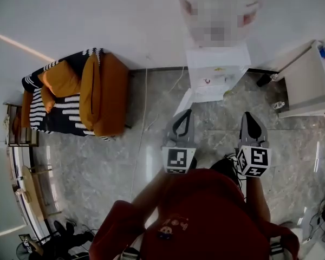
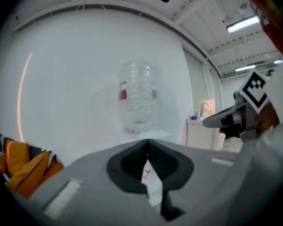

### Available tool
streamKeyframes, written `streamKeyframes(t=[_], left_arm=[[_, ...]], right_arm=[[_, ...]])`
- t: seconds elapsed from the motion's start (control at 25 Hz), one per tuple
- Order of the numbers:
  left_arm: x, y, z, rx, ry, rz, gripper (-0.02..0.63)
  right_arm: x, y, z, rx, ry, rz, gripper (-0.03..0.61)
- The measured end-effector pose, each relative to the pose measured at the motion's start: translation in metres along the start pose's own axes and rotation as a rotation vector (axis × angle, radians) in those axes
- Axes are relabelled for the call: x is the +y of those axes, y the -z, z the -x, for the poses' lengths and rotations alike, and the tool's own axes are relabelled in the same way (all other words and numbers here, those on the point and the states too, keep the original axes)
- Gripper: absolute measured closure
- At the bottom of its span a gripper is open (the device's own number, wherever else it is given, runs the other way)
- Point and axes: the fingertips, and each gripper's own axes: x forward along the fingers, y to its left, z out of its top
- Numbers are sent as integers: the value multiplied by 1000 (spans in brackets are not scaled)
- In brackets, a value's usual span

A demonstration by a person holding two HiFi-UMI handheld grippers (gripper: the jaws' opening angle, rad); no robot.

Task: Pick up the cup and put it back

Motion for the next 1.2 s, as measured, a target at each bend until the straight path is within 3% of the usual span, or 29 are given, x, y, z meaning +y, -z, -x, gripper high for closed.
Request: streamKeyframes(t=[0.2,0.68,1.2], left_arm=[[12,-8,-4,-18,94,-8,612],[12,-26,-30,-47,-7,5,612],[-18,-13,-39,-3,-12,8,612]], right_arm=[[9,-17,0,-37,68,-70,577],[-49,-26,-10,-49,64,-14,577],[-66,-5,-16,-5,10,-8,577]])
